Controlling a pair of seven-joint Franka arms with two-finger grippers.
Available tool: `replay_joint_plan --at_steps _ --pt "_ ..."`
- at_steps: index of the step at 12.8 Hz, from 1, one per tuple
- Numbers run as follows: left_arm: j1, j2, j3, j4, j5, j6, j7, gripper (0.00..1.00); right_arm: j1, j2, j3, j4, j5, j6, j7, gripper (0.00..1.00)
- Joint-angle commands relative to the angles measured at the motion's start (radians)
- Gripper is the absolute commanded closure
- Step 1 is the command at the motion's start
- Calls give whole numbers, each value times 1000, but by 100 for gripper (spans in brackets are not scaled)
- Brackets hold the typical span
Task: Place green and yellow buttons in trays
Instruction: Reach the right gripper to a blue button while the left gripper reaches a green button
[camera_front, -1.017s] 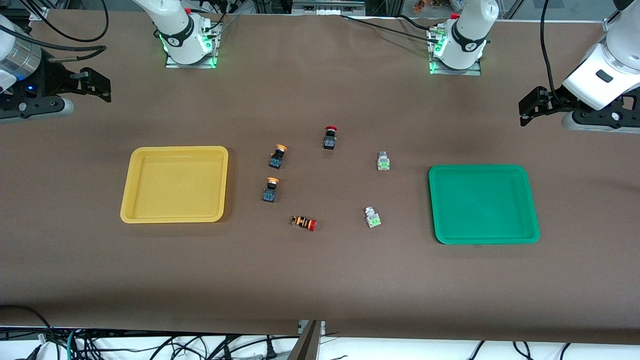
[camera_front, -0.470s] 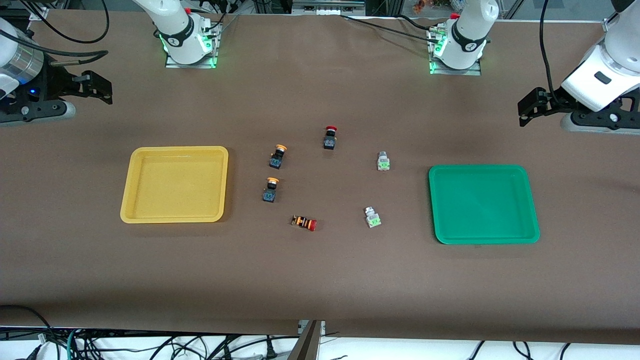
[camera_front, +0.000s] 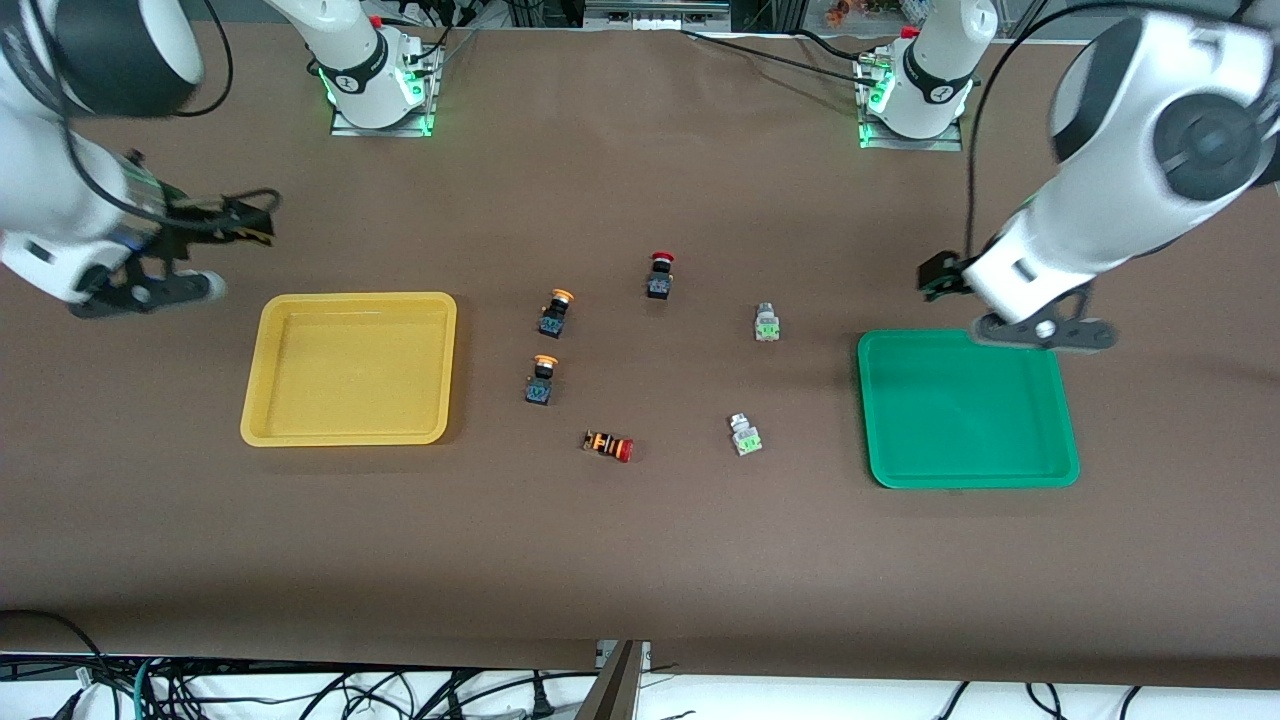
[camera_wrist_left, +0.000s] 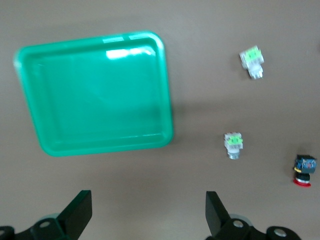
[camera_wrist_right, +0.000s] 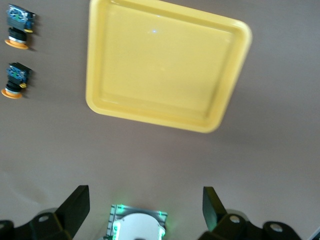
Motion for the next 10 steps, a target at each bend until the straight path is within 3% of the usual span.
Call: replay_joint_plan --at_steps 1,2,5,10 --pt "2 118 -61 -11 -19 116 -22 0 68 103 1 24 62 70 179 0" --pt "-7 154 -74 -46 -19 205 -24 0 91 155 1 24 94 119 237 0" --pt "-84 143 -75 -282 -8 478 -128 0 157 292 1 6 212 277 414 0" --pt "-156 173 -75 -491 88 768 -233 0 343 407 -3 -16 200 449 655 0"
